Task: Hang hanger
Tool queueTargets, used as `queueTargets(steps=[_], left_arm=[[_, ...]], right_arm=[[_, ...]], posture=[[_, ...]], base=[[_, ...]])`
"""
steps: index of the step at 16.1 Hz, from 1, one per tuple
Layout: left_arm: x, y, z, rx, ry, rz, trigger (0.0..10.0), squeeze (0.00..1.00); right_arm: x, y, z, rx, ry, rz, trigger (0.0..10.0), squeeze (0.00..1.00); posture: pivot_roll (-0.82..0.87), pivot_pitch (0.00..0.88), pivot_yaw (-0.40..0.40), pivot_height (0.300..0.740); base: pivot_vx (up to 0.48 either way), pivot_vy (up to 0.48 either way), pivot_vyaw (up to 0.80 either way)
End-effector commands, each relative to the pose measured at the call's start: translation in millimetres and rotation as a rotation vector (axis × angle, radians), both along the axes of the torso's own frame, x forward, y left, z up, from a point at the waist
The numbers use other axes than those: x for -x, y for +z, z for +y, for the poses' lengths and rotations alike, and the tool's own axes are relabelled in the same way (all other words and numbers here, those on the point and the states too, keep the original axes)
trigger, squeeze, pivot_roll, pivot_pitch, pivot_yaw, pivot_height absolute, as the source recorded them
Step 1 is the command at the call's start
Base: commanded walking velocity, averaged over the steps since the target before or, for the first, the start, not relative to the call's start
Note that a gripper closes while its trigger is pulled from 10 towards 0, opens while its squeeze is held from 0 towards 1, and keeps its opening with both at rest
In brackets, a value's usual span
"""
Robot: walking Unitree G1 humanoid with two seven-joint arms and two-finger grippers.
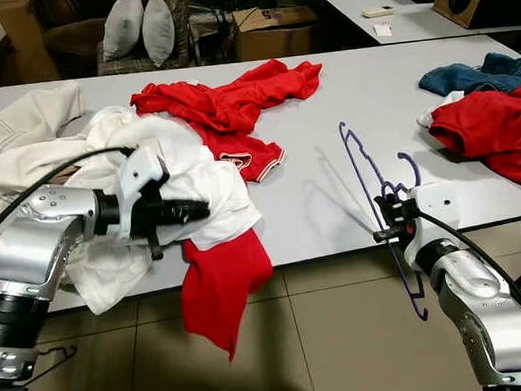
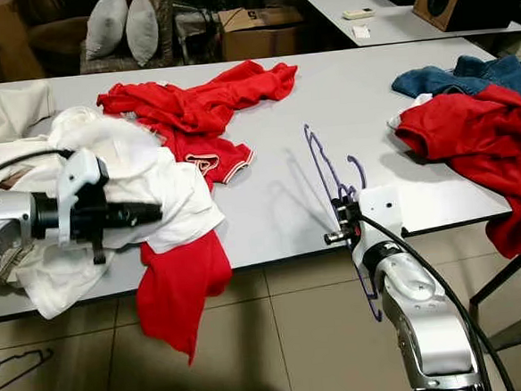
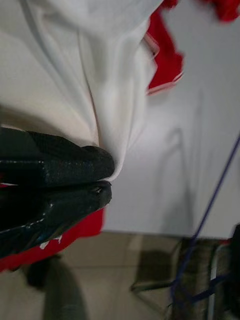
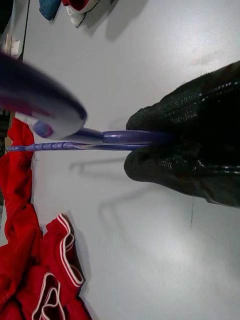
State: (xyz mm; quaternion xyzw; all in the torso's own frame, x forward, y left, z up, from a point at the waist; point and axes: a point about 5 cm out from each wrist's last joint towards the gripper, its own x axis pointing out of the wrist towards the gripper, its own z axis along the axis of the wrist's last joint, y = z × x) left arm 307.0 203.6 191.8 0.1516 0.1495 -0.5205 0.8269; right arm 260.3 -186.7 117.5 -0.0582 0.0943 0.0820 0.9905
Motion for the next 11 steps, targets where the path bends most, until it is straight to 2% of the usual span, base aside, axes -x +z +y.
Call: queueTargets(steps=[1, 2, 4, 5, 6, 7, 9, 10, 11], left_arm=[[-4.0, 17, -4.0, 0.049, -0.003, -0.067, 0.0, 0.0], [-6.8, 27, -7.2, 0.087, 0.014, -0.105, 10.0, 0.0], [-11.1, 35, -8.7, 0.103, 0.021, -0.119, 10.0, 0.0], [-11.8, 35, -8.8, 0.1, 0.022, -0.124, 10.0, 0.05], [-12.4, 36, -9.1, 0.113, 0.025, -0.117, 10.0, 1.0], [-12.2, 37, -10.0, 0.132, 0.016, -0.11, 10.0, 1.0], [-22.3, 53, -12.2, 0.251, 0.051, -0.166, 10.0, 1.0], [-24.3, 54, -12.0, 0.257, 0.062, -0.17, 10.0, 1.0], [-26.1, 50, -12.3, 0.226, 0.06, -0.17, 10.0, 1.0]], right_arm=[[-1.3, 1, -1.1, 0.005, -0.002, -0.005, 10.0, 0.0], [-0.6, 0, -2.2, 0.005, -0.006, -0.005, 10.0, 0.0], [0.1, 0, -2.7, 0.006, -0.01, -0.004, 10.0, 0.0], [0.2, 0, -2.6, 0.007, -0.011, -0.004, 10.0, 0.0], [0.2, 0, -2.6, 0.007, -0.011, -0.004, 10.0, 0.0], [0.3, 0, -2.8, 0.007, -0.013, -0.005, 10.0, 0.0], [0.5, 0, -4.2, 0.01, -0.018, -0.009, 10.0, 0.0], [0.5, 0, -4.2, 0.012, -0.017, -0.009, 10.0, 0.0], [0.3, 0, -4.5, 0.027, -0.011, -0.011, 10.0, 0.0]], posture=[[0.07, 0.0, 0.008, 0.74], [0.07, 0.0, 0.011, 0.74], [0.06, 0.0, 0.017, 0.74], [0.06, 0.0, 0.019, 0.74], [0.06, 0.0, 0.021, 0.74], [0.06, 0.0, 0.021, 0.74], [0.05, 0.0, 0.026, 0.74], [0.05, 0.0, 0.027, 0.74], [0.05, 0.0, 0.029, 0.74]], base=[[0.0, 0.0, 0.0], [0.0, 0.0, 0.0], [0.0, 0.0, 0.0], [0.0, 0.0, 0.0], [0.0, 0.0, 0.0], [0.0, 0.0, 0.0], [0.0, 0.0, 0.0], [0.0, 0.0, 0.0], [0.0, 0.0, 0.0]])
